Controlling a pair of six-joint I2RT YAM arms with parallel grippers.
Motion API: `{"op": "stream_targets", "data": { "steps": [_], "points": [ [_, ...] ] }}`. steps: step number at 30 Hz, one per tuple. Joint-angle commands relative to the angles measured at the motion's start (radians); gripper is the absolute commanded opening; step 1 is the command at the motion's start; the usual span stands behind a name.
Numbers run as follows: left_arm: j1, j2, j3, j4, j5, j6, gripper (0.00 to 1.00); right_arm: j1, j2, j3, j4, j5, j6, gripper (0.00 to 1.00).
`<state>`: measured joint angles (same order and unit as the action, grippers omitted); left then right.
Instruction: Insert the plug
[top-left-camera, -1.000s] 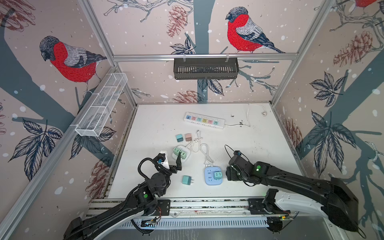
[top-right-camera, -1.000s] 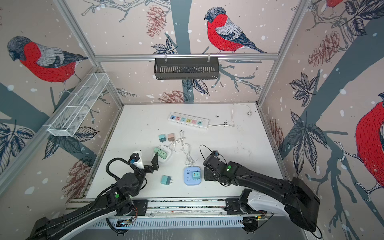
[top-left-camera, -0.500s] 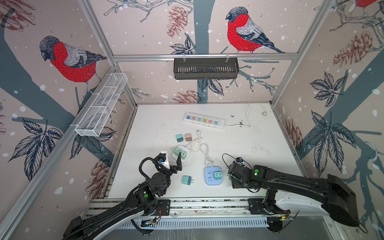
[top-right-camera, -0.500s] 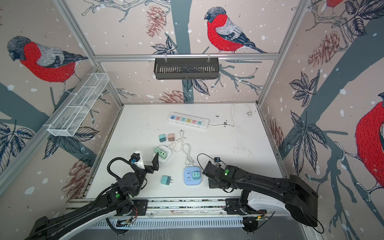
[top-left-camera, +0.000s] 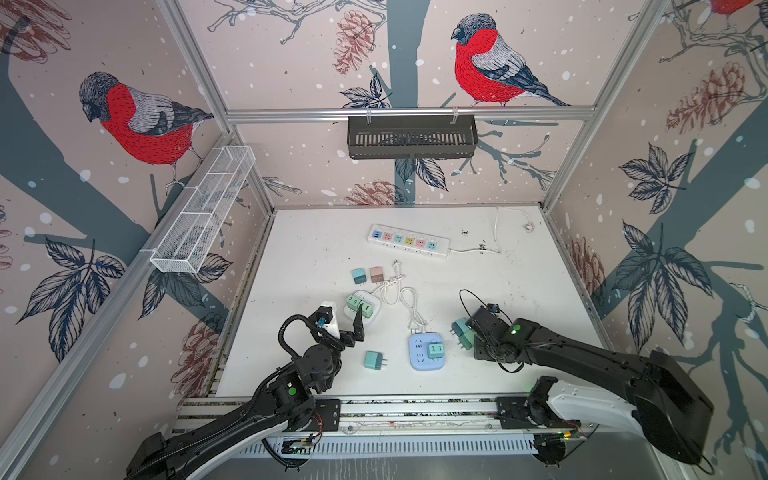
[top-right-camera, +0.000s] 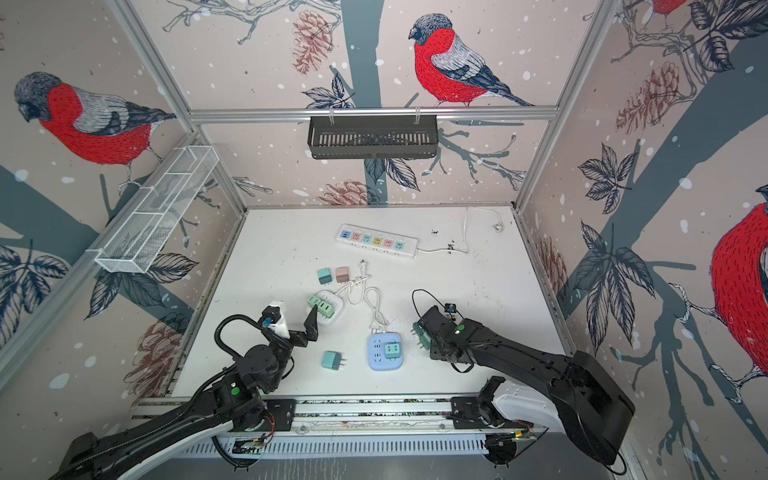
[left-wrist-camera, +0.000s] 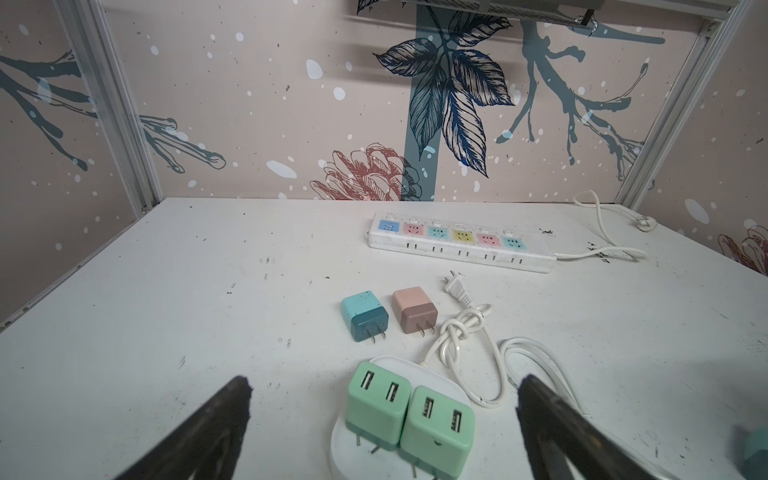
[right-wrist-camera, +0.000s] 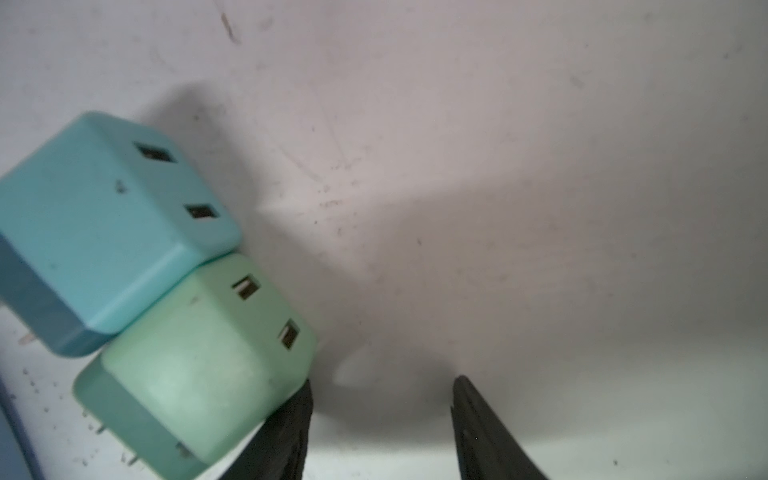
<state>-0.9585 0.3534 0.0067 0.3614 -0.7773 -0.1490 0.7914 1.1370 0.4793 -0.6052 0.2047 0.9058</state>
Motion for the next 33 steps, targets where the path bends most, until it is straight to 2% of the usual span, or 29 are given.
{"op": "stream_targets", "data": {
  "steps": [1, 10, 16, 19, 22, 33],
  "points": [
    [0.002, 0.000, -0.002, 0.045, 0.007, 0.000, 0.99, -0.023, 0.015, 0.001, 0.083, -0.030, -0.048, 0.56],
    [0.001, 0.001, -0.002, 0.044, 0.009, 0.000, 0.99, -0.090, 0.175, 0.104, 0.167, 0.036, -0.128, 0.56],
    [0.001, 0.000, -0.002, 0.045, 0.006, 0.000, 0.99, -0.094, 0.068, 0.137, 0.129, 0.078, -0.120, 0.56],
    [0.001, 0.001, 0.001, 0.040, -0.004, -0.010, 0.99, -0.065, 0.001, 0.135, 0.131, 0.052, -0.092, 0.57],
    [0.001, 0.004, 0.004, 0.032, -0.011, -0.022, 0.99, -0.014, -0.013, 0.134, 0.148, 0.040, -0.062, 0.66],
    [0.001, 0.034, 0.010, 0.034, -0.011, -0.031, 0.99, 0.048, 0.147, 0.134, 0.218, 0.002, -0.056, 0.67]
  ]
}}
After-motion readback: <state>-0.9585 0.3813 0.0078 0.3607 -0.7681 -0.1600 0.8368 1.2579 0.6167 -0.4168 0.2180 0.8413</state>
